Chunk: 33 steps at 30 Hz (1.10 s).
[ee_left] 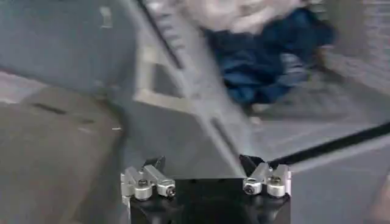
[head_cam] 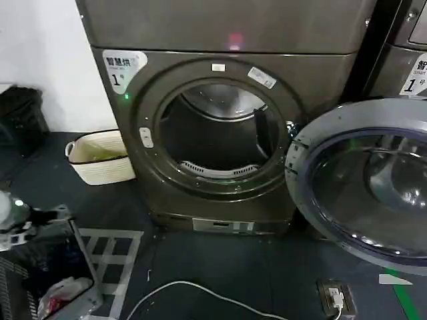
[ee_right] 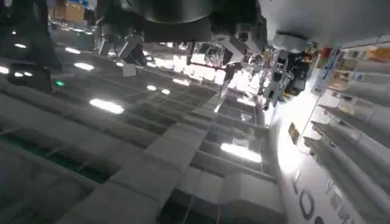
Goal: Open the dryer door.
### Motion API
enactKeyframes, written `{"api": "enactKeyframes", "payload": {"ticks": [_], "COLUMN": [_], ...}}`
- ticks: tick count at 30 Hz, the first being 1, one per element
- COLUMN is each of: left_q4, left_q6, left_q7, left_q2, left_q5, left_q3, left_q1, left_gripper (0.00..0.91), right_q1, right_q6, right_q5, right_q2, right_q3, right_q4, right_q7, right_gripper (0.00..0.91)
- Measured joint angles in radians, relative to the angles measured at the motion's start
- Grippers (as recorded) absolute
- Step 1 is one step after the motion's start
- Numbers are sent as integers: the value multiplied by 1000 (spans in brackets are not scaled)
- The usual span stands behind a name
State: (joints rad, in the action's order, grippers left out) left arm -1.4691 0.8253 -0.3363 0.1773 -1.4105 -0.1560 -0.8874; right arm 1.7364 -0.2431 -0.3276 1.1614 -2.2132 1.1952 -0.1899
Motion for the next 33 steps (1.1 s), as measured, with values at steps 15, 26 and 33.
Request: {"api": "enactKeyframes", "payload": {"ticks": [15,26,33], "left_q4": [95,108,116], "left_q6": [-1,-2,-2], "left_q7": [5,5,2], "left_q2": [-6,-5,-3], "left_q5": [-6,5,2], "left_q3": [-4,-4,-4], "left_q1": [-109,-124,-132], "left_gripper": [907,907,907], "right_q1": [-10,-14,-17], "right_q6": [-23,-25,-31], "right_q5": [8,25,28], "right_q2": [6,11,16], "right_q3": [20,19,26], "right_q4": [-10,-13,-15], "right_q7": [3,2,4], "right_gripper": [907,907,907]}}
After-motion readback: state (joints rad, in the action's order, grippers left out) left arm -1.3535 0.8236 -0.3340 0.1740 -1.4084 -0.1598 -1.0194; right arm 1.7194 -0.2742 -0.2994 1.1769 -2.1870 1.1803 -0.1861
